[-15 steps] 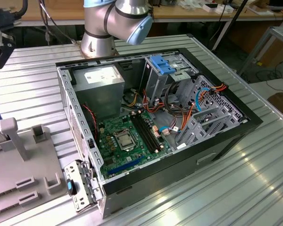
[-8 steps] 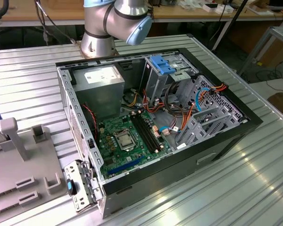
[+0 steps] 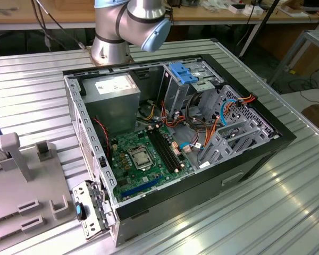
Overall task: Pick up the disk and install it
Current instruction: 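Reach for the disk, then pick up the disk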
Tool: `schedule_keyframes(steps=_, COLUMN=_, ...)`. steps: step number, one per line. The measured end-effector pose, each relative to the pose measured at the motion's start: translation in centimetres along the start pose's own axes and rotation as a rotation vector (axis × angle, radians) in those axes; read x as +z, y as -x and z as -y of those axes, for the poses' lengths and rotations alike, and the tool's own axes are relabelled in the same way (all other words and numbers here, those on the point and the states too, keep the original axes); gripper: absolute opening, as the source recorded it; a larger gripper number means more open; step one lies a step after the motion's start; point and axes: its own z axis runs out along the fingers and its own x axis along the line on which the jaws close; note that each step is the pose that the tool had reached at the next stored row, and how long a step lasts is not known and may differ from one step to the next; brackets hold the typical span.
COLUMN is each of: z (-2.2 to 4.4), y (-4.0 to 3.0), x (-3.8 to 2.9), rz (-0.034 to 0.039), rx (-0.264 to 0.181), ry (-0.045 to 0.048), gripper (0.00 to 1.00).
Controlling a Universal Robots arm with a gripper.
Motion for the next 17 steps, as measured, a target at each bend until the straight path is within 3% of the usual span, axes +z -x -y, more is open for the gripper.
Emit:
schedule_keyframes(steps=6, z=0.21, y=-2.89, x=-0.06, rz=0.0000, rx=0.000, ry=0.0000, gripper=0.11)
schedule_keyframes(steps=7, z=0.29, y=-3.89, x=-0.09, rz=-0.0001, rx=0.000, ry=-0.0001, gripper=0.11)
schedule_keyframes(steps=8, z=0.33, y=-4.39, x=-0.09, rz=0.0001, rx=0.000, ry=0.0000, gripper=0.11)
schedule_keyframes(steps=17, z=0.33, y=-4.44, x=-0.10, rz=0.0000, rx=0.000, ry=0.0000, gripper=0.11)
